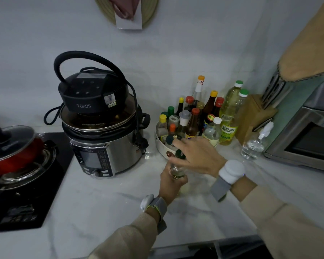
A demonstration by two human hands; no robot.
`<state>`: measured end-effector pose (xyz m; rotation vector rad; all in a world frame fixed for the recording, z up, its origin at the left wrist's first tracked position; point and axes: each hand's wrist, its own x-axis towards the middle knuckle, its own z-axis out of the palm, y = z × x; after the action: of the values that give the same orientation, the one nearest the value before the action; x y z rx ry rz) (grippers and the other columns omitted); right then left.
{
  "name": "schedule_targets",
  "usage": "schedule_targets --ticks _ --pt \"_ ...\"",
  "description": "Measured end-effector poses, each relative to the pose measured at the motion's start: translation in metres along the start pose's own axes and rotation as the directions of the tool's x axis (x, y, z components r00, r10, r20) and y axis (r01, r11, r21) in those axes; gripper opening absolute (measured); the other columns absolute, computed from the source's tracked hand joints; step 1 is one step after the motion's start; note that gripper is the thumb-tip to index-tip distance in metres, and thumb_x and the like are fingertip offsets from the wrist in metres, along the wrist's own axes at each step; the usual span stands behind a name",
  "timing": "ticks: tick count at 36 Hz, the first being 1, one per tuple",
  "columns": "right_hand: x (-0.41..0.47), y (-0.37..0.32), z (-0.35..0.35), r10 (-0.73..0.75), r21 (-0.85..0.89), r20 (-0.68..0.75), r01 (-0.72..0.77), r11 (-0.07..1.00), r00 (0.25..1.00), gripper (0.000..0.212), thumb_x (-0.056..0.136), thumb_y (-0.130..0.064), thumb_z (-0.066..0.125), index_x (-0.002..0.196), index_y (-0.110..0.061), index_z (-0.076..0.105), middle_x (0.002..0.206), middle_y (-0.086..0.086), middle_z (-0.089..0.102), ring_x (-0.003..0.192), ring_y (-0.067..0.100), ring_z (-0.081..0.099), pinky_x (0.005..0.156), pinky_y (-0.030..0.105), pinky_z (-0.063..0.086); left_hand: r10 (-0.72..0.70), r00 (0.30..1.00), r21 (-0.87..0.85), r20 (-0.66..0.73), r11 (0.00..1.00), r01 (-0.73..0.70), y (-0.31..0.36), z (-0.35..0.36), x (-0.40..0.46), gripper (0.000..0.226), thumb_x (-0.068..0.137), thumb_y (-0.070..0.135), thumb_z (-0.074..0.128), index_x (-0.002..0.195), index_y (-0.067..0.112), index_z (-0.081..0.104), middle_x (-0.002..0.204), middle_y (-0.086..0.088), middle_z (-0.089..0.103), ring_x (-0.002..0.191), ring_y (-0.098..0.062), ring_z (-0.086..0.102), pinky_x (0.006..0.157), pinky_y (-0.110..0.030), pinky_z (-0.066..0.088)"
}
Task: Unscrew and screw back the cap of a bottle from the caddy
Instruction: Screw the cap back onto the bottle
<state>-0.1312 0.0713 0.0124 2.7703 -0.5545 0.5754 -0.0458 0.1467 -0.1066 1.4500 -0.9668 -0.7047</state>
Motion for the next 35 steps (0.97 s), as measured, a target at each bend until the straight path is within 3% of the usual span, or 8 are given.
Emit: schedule_targets --ticks 6,13,16,19,23,25,29,35 --pt "0.006 0.010 0.021 -0.169 -0.021 0.008 0.169 0.985 0.986 0.034 0.090 -0.039 0.042 0.070 -0.015 0.056 0.050 0.001 0.054 0.045 0.021 0.051 0.054 0.028 0.033 0.012 1.000 -0.010 0.005 1.000 -0.012 -0.001 0.000 -0.002 0.042 0.061 0.004 0.068 0.093 0.028 0.055 0.081 0.002 0.064 0.068 -0.006 0.056 0.062 -0.023 0.047" --pt "0.006 -0.024 0.028 0.257 -0.146 -0.189 -0.285 0.947 0.948 0.039 0.082 -0.025 0.046 0.046 -0.014 0.055 0.035 0.005 0.050 0.032 0.023 0.046 0.049 0.025 0.034 -0.021 1.000 0.002 -0.009 1.000 0.021 -0.004 0.001 0.000 0.042 0.059 0.007 0.068 0.090 0.030 0.054 0.082 0.004 0.067 0.071 -0.008 0.060 0.068 -0.034 0.053" --pt "0.013 -0.041 0.025 0.417 -0.206 -0.171 -0.446 0.871 0.893 0.033 0.069 -0.019 0.059 0.038 -0.015 0.050 0.033 0.003 0.046 0.030 0.018 0.042 0.051 0.025 0.035 -0.022 1.000 -0.045 0.004 0.999 0.023 -0.003 0.000 0.000 0.053 0.052 0.025 0.074 0.101 0.018 0.057 0.089 0.014 0.065 0.077 0.013 0.060 0.072 -0.013 0.050" --pt "0.013 -0.046 0.023 0.453 -0.228 -0.125 -0.470 0.853 0.883 0.035 0.058 -0.018 0.077 0.037 -0.015 0.049 0.033 0.004 0.046 0.031 0.017 0.041 0.052 0.025 0.032 -0.010 1.000 -0.035 0.022 0.999 0.011 -0.003 0.000 0.000 0.058 0.058 0.012 0.081 0.110 0.002 0.056 0.097 0.007 0.064 0.081 0.023 0.056 0.069 0.001 0.042" --pt "0.007 -0.031 0.013 0.302 -0.173 -0.123 -0.321 0.931 0.945 0.049 0.077 -0.047 0.060 0.041 -0.019 0.041 0.035 0.003 0.048 0.031 0.022 0.046 0.050 0.026 0.029 -0.037 0.999 0.004 0.030 0.999 0.037 -0.001 -0.003 0.000 0.050 0.064 -0.008 0.072 0.095 0.028 0.054 0.086 0.013 0.065 0.072 0.009 0.060 0.065 -0.009 0.048" --pt "0.003 -0.013 0.010 0.089 -0.128 -0.066 -0.097 0.987 0.994 0.052 0.086 -0.056 0.038 0.060 -0.015 0.053 0.048 0.003 0.056 0.044 0.024 0.053 0.060 0.032 0.033 -0.030 0.999 0.020 0.028 0.999 0.030 -0.001 -0.003 0.001 0.049 0.067 -0.010 0.069 0.088 0.031 0.052 0.080 0.012 0.064 0.067 0.007 0.059 0.061 -0.010 0.046" --pt "0.006 0.015 0.003 -0.281 -0.118 0.051 0.285 0.951 0.958 0.044 0.090 -0.053 0.039 0.087 -0.015 0.063 0.068 0.004 0.060 0.059 0.023 0.052 0.067 0.036 0.032 0.010 1.000 0.014 0.018 1.000 -0.010 -0.006 -0.002 -0.001 0.036 0.063 0.003 0.068 0.090 0.023 0.056 0.081 0.005 0.065 0.069 -0.004 0.059 0.064 -0.026 0.049" --pt "0.018 0.020 0.020 -0.299 0.004 -0.026 0.299 0.954 0.954 0.035 0.085 -0.040 0.050 0.065 -0.012 0.058 0.056 0.005 0.053 0.050 0.023 0.045 0.065 0.035 0.028 0.005 1.000 0.008 0.031 1.000 -0.005 -0.005 -0.003 0.002 0.042 0.060 0.007 0.068 0.090 0.035 0.055 0.082 0.017 0.067 0.068 -0.002 0.058 0.064 -0.029 0.050"
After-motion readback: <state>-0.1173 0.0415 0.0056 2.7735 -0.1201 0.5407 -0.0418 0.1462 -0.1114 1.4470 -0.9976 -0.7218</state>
